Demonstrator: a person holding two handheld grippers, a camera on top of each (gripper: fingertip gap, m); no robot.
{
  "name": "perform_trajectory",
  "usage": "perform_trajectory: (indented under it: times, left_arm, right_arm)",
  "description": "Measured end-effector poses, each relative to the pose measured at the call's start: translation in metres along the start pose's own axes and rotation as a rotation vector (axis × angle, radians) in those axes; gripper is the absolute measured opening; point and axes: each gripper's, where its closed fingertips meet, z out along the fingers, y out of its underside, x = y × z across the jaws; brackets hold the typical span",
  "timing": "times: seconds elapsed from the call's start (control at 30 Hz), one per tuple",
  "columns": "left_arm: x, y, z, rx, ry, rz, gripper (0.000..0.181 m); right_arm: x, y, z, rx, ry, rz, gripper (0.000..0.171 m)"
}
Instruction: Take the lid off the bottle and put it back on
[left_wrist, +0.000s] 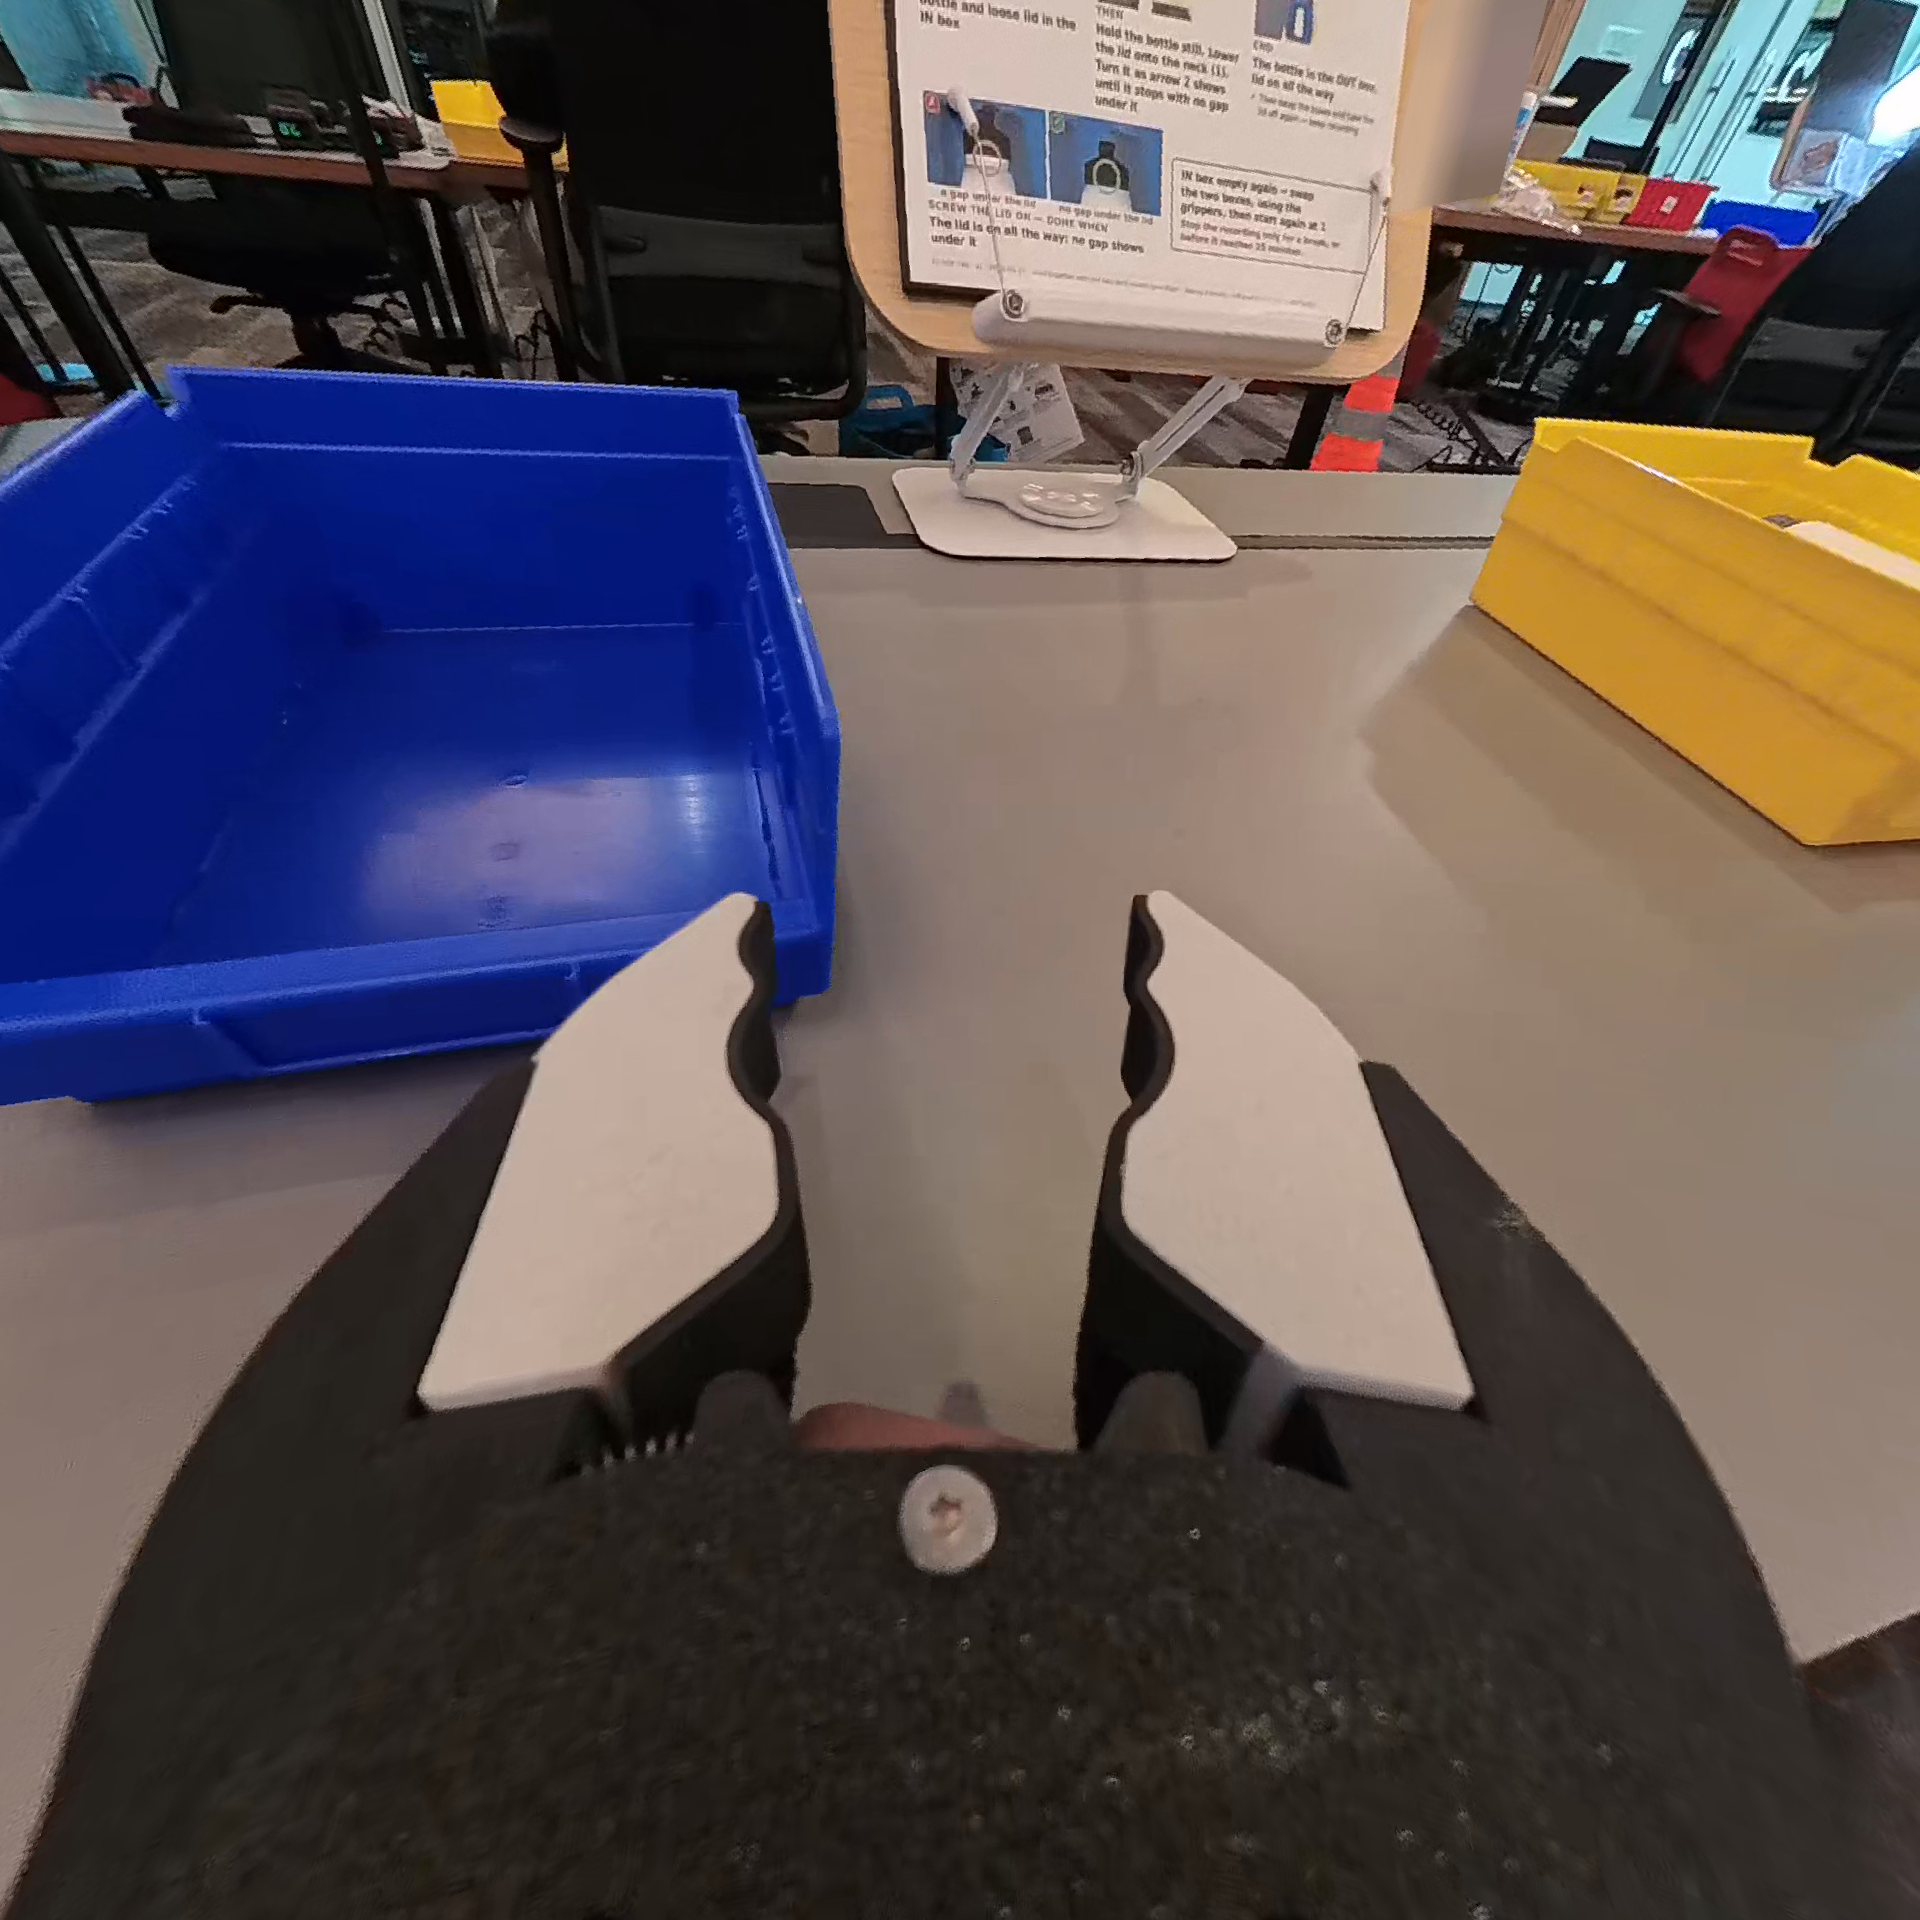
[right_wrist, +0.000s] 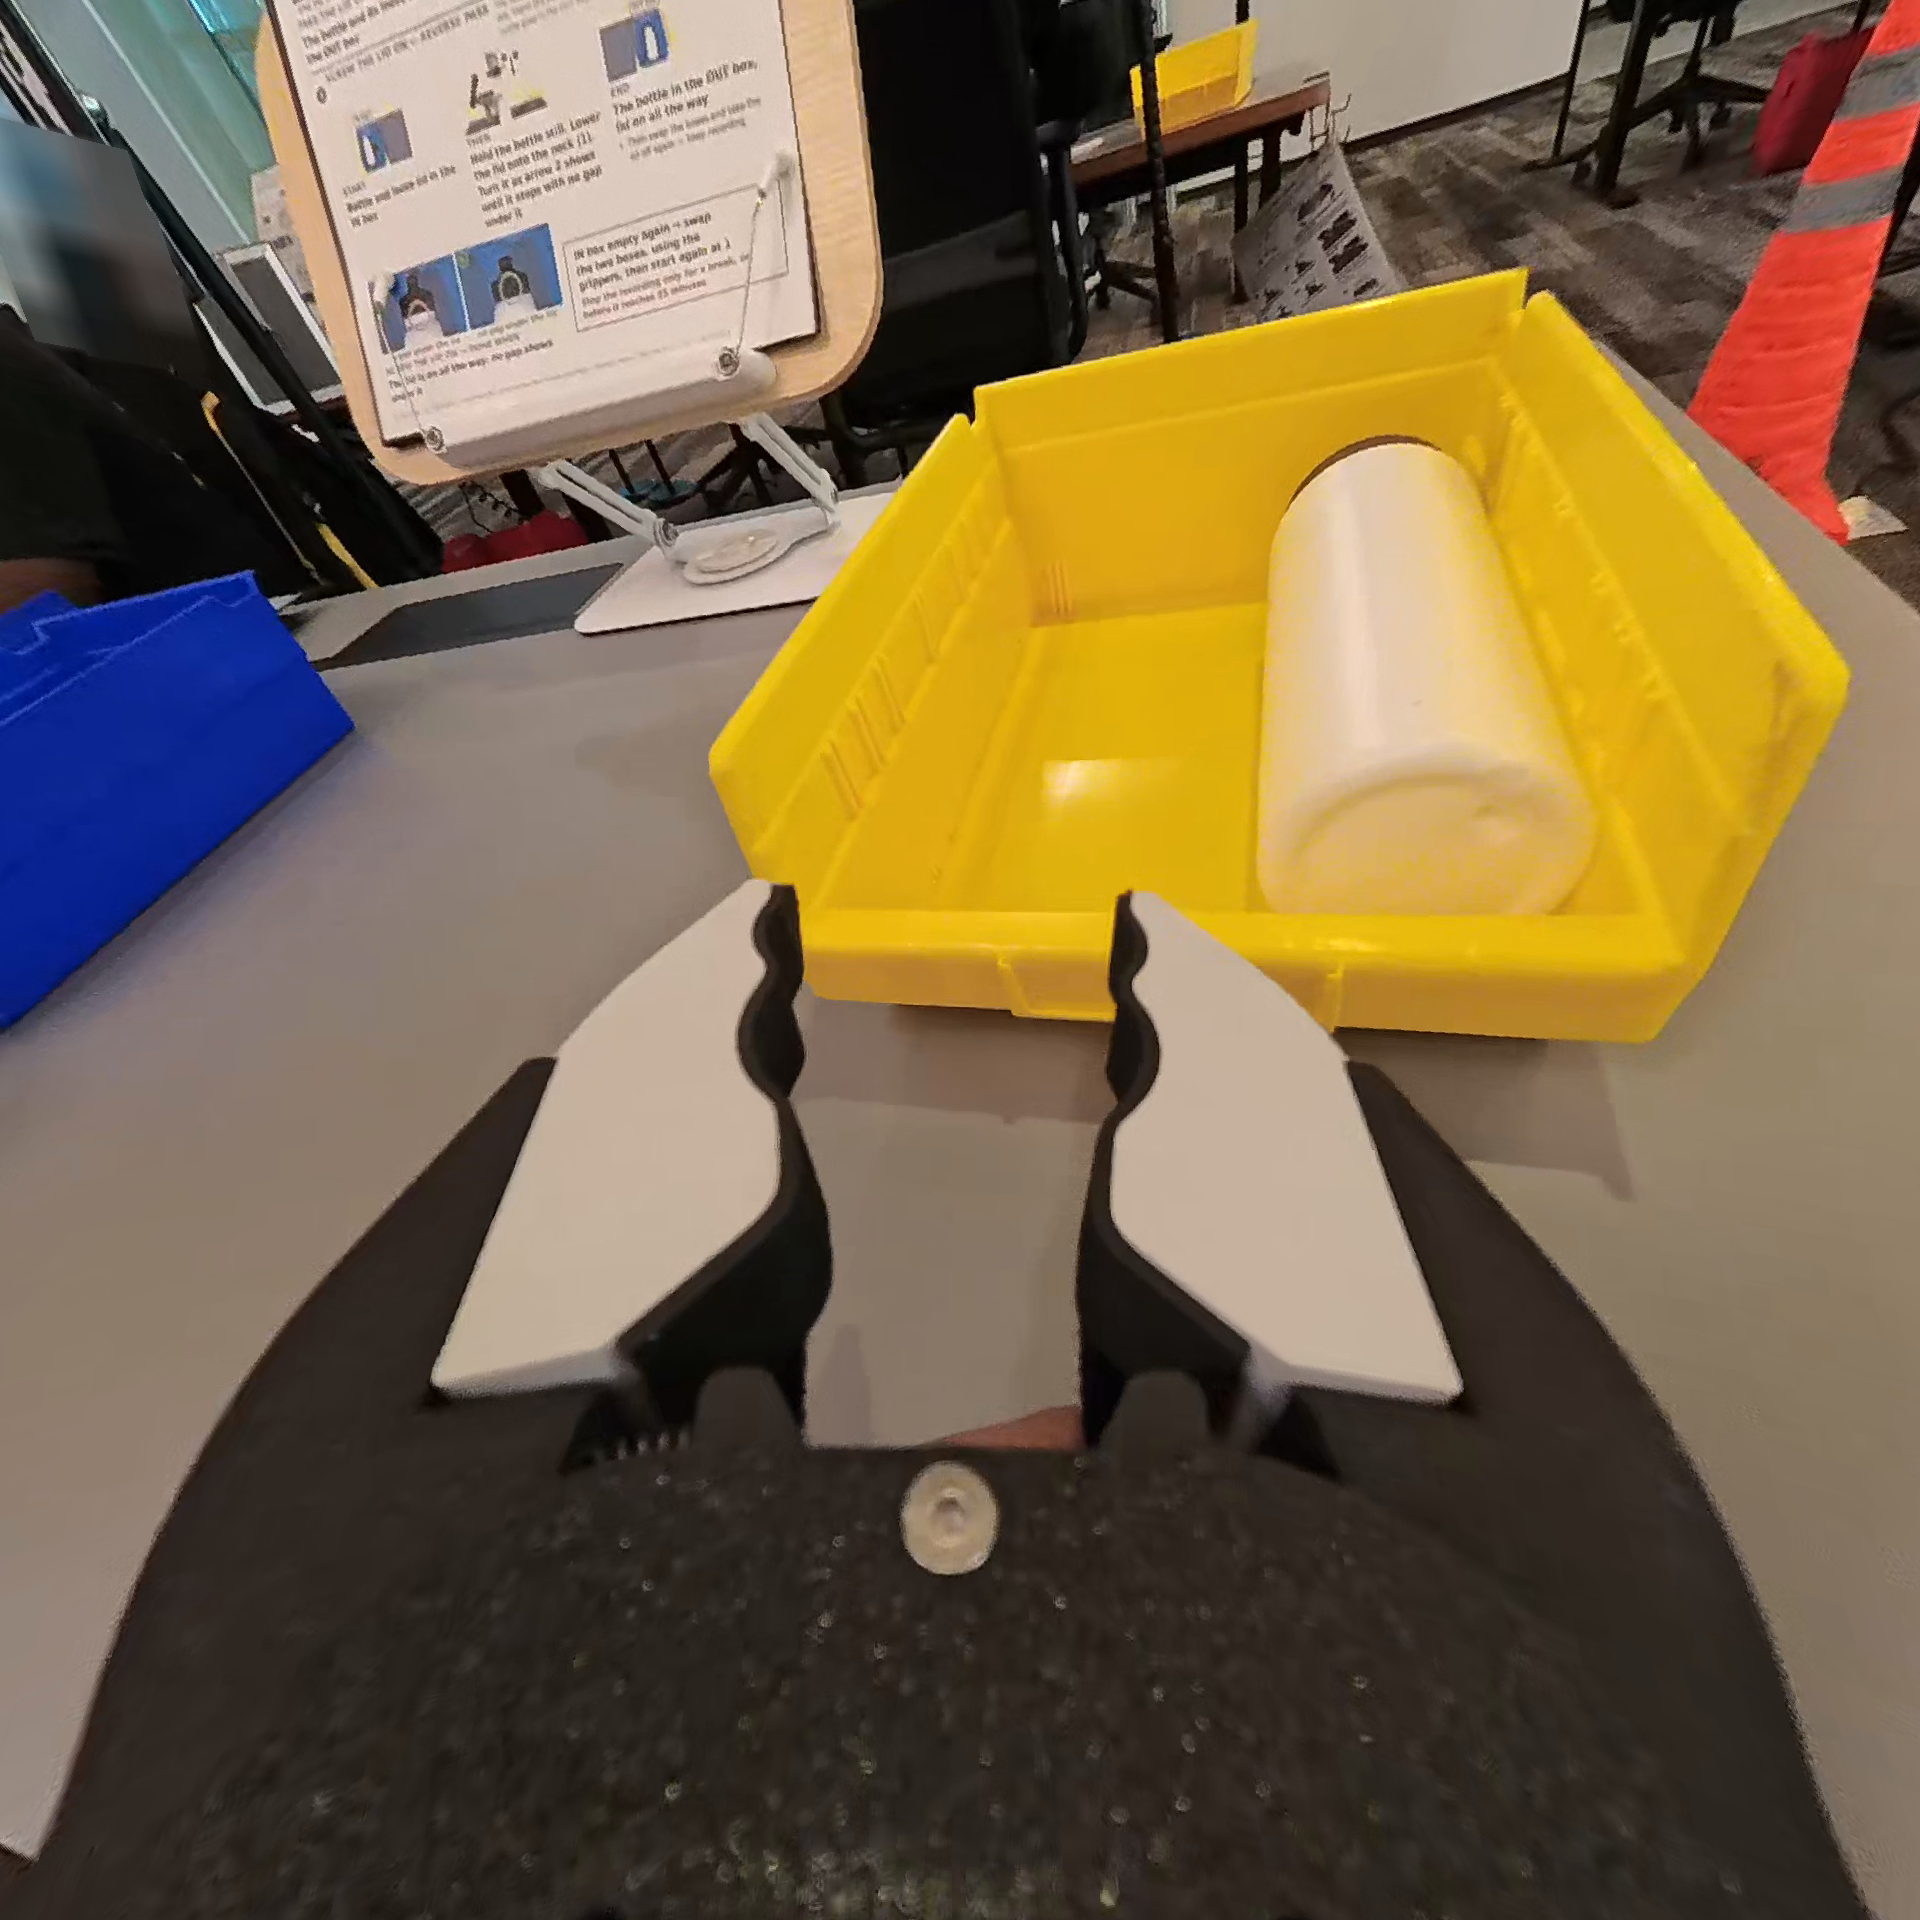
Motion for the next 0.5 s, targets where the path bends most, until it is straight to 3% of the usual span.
perform_trajectory:
  times: [0.33,0.5]
  left_arm:
    - [-0.006,0.003,0.000,-0.014,-0.010,-0.019,0.064]
    - [0.002,0.003,0.001,-0.016,0.012,0.001,0.064]
  right_arm:
    - [-0.004,0.005,0.002,-0.018,-0.005,-0.025,0.056]
    - [-0.032,0.016,0.019,-0.058,-0.065,-0.087,0.067]
